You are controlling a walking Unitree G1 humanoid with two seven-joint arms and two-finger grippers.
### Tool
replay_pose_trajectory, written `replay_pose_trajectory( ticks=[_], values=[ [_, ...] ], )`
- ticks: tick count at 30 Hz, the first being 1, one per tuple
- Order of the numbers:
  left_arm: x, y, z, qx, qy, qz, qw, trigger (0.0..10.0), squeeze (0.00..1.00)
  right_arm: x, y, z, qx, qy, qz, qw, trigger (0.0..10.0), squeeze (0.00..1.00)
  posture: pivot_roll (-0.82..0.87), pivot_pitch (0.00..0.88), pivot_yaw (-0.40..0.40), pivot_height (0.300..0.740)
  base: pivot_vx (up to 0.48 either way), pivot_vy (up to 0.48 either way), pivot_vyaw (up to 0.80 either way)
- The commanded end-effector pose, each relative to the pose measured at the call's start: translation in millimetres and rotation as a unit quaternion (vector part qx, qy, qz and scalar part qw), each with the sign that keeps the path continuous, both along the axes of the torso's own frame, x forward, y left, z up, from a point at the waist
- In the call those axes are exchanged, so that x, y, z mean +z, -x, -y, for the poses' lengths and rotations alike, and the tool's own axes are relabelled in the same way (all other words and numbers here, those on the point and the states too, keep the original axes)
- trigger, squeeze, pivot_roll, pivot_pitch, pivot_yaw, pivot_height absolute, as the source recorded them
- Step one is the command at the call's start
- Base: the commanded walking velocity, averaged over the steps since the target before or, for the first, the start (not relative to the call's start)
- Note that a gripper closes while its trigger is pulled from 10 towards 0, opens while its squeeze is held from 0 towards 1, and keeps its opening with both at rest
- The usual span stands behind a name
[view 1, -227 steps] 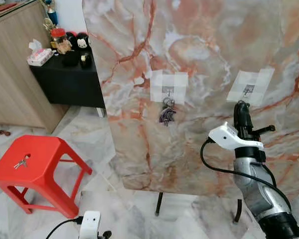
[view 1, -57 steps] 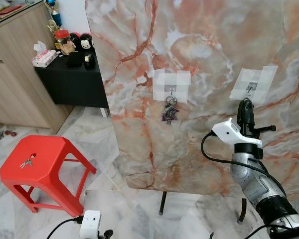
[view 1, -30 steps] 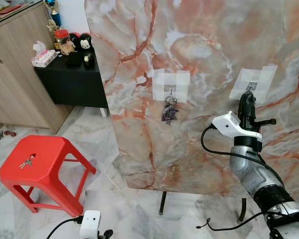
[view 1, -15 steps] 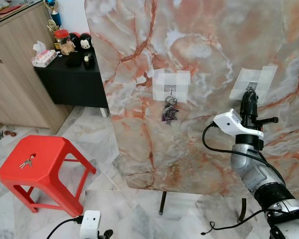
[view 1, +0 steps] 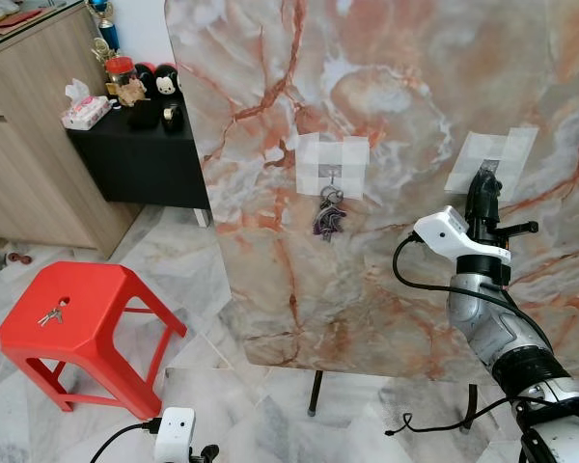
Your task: Hang keys on a hook
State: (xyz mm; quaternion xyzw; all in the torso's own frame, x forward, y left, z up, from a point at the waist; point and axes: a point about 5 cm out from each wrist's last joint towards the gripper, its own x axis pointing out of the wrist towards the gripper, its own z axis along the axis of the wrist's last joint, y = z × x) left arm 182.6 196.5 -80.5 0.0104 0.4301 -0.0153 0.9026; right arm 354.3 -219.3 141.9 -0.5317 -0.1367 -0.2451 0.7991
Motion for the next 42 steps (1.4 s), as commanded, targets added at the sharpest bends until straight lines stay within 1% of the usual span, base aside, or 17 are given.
replay_pose_trajectory(
  ticks=[1, 6, 9, 18, 36, 42],
  values=[
    [-1, 3.0, -0.7, 0.004, 0.003, -0.003, 1.000, 10.0, 0.00, 4, -3.7, -1.6, 0.002, -0.003, -0.002, 1.000, 10.0, 0.00, -0.06, 0.039, 0.014, 0.740, 0.000, 0.000, 0.00],
    [-1, 3.1, -0.6, 0.005, 0.003, -0.003, 1.000, 10.0, 0.00, 3, -4.0, -2.0, 0.003, -0.003, -0.007, 1.000, 10.0, 0.00, -0.06, 0.040, 0.013, 0.740, 0.000, 0.000, 0.00],
    [-1, 3.0, -0.4, 0.005, 0.003, -0.002, 1.000, 10.0, 0.00, 0, -5.1, -3.8, 0.010, -0.002, -0.021, 1.000, 10.0, 0.00, -0.06, 0.041, 0.012, 0.740, 0.000, 0.000, 0.00],
    [-1, 3.2, -0.7, 0.005, 0.003, -0.003, 1.000, 10.0, 0.00, -5, -5.4, -6.2, 0.023, 0.000, -0.041, 0.999, 10.0, 0.00, -0.06, 0.044, 0.013, 0.740, 0.000, 0.000, 0.00],
    [-1, 2.9, -1.0, 0.005, 0.001, -0.003, 1.000, 10.0, 0.00, -10, -5.4, -7.2, 0.032, 0.000, -0.057, 0.998, 10.0, 0.00, -0.07, 0.044, 0.014, 0.740, 0.000, 0.000, 0.00],
    [-1, 2.9, -0.6, 0.005, 0.001, -0.003, 1.000, 10.0, 0.00, -12, -4.8, -11.7, 0.047, -0.004, -0.061, 0.997, 10.0, 0.00, -0.07, 0.043, 0.013, 0.740, 0.000, 0.000, 0.00]
  ],
)
